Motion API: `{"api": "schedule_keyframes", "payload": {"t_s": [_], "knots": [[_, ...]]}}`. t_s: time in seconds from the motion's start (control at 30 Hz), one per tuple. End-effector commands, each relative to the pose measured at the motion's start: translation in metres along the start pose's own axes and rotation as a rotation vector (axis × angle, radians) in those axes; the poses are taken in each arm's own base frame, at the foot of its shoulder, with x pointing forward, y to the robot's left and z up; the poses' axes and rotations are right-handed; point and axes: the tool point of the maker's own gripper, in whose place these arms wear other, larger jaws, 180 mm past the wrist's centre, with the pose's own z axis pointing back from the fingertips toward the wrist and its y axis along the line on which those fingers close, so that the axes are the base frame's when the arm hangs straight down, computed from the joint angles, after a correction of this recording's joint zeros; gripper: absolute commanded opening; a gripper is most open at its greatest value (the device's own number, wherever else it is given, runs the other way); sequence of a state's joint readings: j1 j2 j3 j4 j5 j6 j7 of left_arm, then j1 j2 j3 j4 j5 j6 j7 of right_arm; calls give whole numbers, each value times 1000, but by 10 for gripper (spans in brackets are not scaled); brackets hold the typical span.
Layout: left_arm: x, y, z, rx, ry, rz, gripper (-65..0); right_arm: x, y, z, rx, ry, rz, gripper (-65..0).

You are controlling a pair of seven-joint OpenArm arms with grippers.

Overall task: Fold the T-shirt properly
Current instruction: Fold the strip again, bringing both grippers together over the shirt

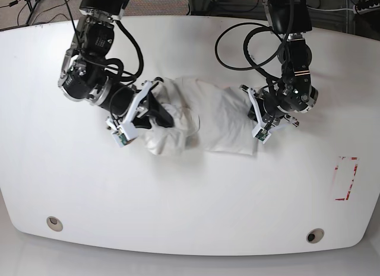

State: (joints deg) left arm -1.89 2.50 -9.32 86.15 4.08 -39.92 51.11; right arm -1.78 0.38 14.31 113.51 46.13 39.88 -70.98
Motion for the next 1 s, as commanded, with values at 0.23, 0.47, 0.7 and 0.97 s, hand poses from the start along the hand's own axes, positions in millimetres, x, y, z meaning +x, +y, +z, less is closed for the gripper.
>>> {"api": "schedule_keyframes", "payload": {"t_s": [0.23,0.47,0.7,0.97], "knots": [[-36,-22,-8,-26,152,3,-582,30,30,-24,64,-90,17,-650],[-38,-24,-8,-32,152,7,-582,35,39,-41,53,-100,57,-610],[-43,-26,-8,-35,160,10,-582,28,47,-60,96,-87,43,-506],[-42,-26,-8,-36,158,10,-582,27,49,-77,137,-70,28,-498]]}}
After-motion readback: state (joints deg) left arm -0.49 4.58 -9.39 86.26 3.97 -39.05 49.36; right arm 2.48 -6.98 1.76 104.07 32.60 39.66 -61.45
